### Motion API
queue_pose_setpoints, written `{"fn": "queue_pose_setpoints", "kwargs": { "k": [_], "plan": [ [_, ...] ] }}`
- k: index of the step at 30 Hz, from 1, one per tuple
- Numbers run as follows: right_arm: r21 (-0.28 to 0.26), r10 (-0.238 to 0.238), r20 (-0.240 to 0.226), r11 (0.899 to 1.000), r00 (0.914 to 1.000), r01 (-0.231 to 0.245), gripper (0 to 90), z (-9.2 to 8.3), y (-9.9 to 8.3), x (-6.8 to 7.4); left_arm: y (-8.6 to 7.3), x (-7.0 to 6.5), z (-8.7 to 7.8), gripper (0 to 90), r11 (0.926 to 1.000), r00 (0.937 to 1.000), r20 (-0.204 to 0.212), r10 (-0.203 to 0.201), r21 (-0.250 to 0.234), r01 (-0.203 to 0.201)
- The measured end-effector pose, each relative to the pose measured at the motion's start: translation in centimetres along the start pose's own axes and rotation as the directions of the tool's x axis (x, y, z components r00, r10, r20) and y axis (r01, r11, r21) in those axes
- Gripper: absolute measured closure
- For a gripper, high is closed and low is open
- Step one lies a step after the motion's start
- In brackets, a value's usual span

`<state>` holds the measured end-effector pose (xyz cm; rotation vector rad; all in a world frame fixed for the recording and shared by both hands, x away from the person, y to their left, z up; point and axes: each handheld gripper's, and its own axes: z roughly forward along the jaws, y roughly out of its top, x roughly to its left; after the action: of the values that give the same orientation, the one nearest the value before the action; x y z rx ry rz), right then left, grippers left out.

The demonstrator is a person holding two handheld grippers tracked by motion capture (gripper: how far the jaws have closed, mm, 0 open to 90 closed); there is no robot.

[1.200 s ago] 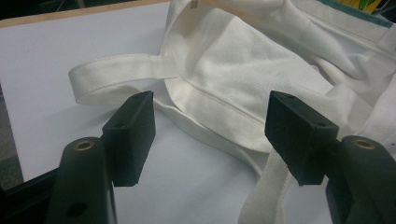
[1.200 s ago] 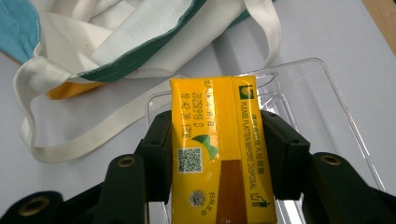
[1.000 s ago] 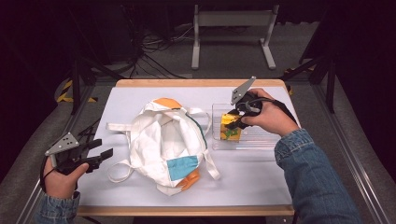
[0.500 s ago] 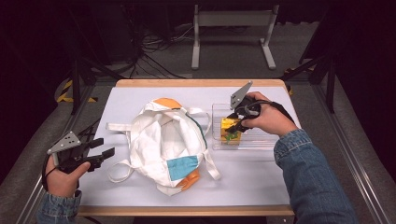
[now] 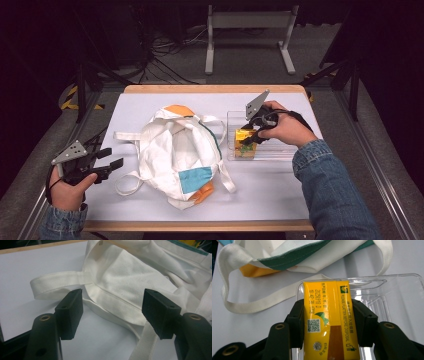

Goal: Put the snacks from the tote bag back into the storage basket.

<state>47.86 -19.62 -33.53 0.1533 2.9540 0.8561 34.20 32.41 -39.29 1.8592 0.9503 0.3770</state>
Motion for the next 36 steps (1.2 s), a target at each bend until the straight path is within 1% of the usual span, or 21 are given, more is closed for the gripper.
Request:
{"fn": "queue_pose_setpoints", "kwargs": {
  "k": [3,4,6,8,10,15,17,20,21,22,24,25,28,29,32,34,35,36],
  "plan": [
    [-0.008,-0.013,-0.015,1.000,0.9998,0.013,50.6,0.2,-0.1,0.0,0.0,0.0,0.0,34.3,1.0000,1.0000,0.001,0.002,-0.002,-0.002],
    [-0.007,-0.014,-0.004,1.000,0.9999,0.014,50.5,0.1,-0.1,0.0,0.0,0.0,0.0,34.3,1.0000,1.0000,0.001,0.002,0.000,-0.002],
    [-0.012,-0.008,-0.016,1.000,0.9999,0.007,50.6,0.2,-0.2,0.0,0.0,0.0,0.0,34.3,1.0000,1.0000,0.001,0.001,-0.001,-0.001],
    [-0.014,-0.011,-0.022,1.000,0.9997,0.011,50.6,0.1,-0.4,0.0,0.0,0.0,0.0,34.3,1.0000,1.0000,0.001,0.001,-0.005,-0.001],
    [-0.015,-0.003,-0.022,1.000,0.9997,0.003,50.5,0.1,-0.6,0.0,0.1,0.0,0.0,34.3,1.0000,1.0000,0.001,0.001,-0.004,-0.001],
    [-0.026,-0.015,-0.028,1.000,0.9995,0.014,50.4,0.1,-0.7,0.0,0.1,0.0,0.2,34.3,1.0000,1.0000,0.002,0.001,-0.002,-0.001],
    [-0.032,-0.016,-0.038,0.999,0.9992,0.015,50.4,0.0,-0.8,-0.1,0.1,0.0,0.2,34.3,1.0000,1.0000,0.003,0.001,-0.001,-0.001],
    [-0.040,-0.002,-0.043,0.999,0.9991,0.000,49.1,0.0,-0.9,-0.2,0.2,0.0,0.4,34.4,1.0000,1.0000,0.006,0.006,-0.002,-0.006],
    [-0.048,0.007,-0.047,0.999,0.9989,-0.009,45.5,0.0,-0.9,-0.2,0.3,0.0,0.4,34.3,1.0000,1.0000,0.007,0.005,-0.001,-0.005],
    [-0.063,0.020,-0.038,0.998,0.9991,-0.022,40.8,0.0,-0.8,-0.2,0.3,0.0,0.4,34.4,1.0000,1.0000,0.007,0.005,0.000,-0.005],
    [-0.070,0.022,-0.014,0.997,0.9997,-0.023,36.9,-0.2,-0.7,0.0,0.3,0.0,0.5,34.4,1.0000,1.0000,0.007,0.007,0.001,-0.007],
    [-0.081,0.032,-0.003,0.996,0.9995,-0.032,34.3,-0.4,-0.7,0.0,0.3,0.0,0.5,34.4,1.0000,1.0000,0.008,0.006,0.000,-0.006],
    [-0.119,0.087,0.039,0.990,0.9955,-0.081,27.9,-1.3,-0.8,0.4,0.2,0.0,0.5,34.3,1.0000,1.0000,0.008,0.003,0.001,-0.003],
    [-0.133,0.090,0.056,0.988,0.9943,-0.082,27.3,-1.8,-0.8,0.6,0.2,0.0,0.5,34.4,1.0000,1.0000,0.008,0.002,0.003,-0.002],
    [-0.189,0.124,0.109,0.977,0.9864,-0.102,24.3,-3.4,-0.7,1.2,0.1,0.0,0.5,34.3,1.0000,1.0000,0.008,0.004,0.004,-0.004],
    [-0.224,0.157,0.137,0.967,0.9781,-0.124,23.2,-4.6,-0.6,1.9,0.1,-0.1,0.5,34.3,1.0000,1.0000,0.007,0.005,0.006,-0.005],
    [-0.237,0.165,0.149,0.963,0.9750,-0.127,22.3,-5.0,-0.6,2.2,0.1,-0.1,0.5,34.3,1.0000,1.0000,0.007,0.004,0.005,-0.004],
    [-0.254,0.182,0.163,0.958,0.9698,-0.137,22.1,-5.5,-0.6,2.5,0.1,-0.1,0.5,34.3,1.0000,1.0000,0.008,0.003,0.003,-0.003]
  ]
}}
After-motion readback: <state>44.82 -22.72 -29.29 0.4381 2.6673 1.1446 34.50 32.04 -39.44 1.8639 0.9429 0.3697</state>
